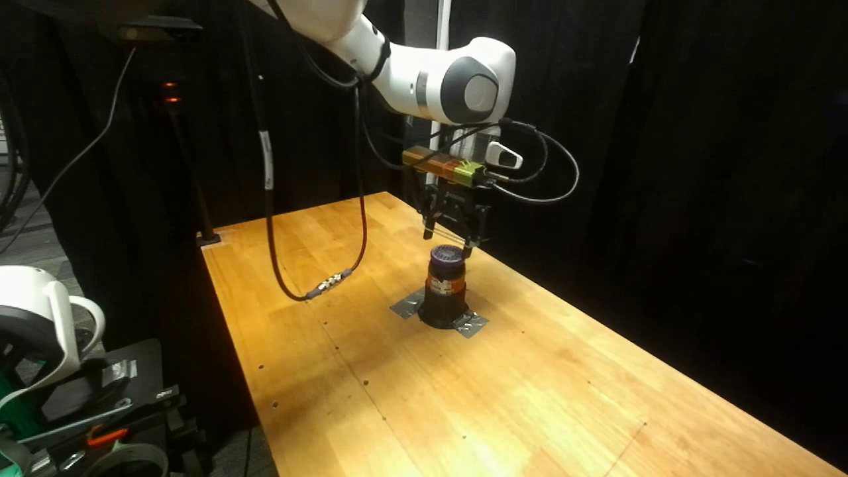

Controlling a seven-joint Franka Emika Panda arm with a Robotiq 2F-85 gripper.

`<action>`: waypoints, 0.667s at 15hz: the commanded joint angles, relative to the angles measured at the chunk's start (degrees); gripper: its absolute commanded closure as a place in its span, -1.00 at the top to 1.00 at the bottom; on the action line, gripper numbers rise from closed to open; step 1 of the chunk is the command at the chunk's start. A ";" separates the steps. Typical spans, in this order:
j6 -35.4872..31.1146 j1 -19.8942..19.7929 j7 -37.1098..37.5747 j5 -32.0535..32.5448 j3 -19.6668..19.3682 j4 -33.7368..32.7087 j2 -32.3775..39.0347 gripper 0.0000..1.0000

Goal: Put the rubber band on the cup

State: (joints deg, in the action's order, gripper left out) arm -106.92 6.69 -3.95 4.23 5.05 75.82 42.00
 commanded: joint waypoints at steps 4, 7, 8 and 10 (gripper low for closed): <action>0.41 1.42 0.22 2.18 -1.42 -7.17 6.04 1.00; 0.19 1.49 0.25 2.37 -1.73 -6.78 6.58 1.00; 0.31 1.38 0.48 2.06 -1.71 -6.41 6.58 1.00; 1.38 1.18 1.04 1.34 -1.51 -4.70 5.96 1.00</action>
State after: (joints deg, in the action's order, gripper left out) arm -107.22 7.49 -3.79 5.81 4.00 71.29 47.86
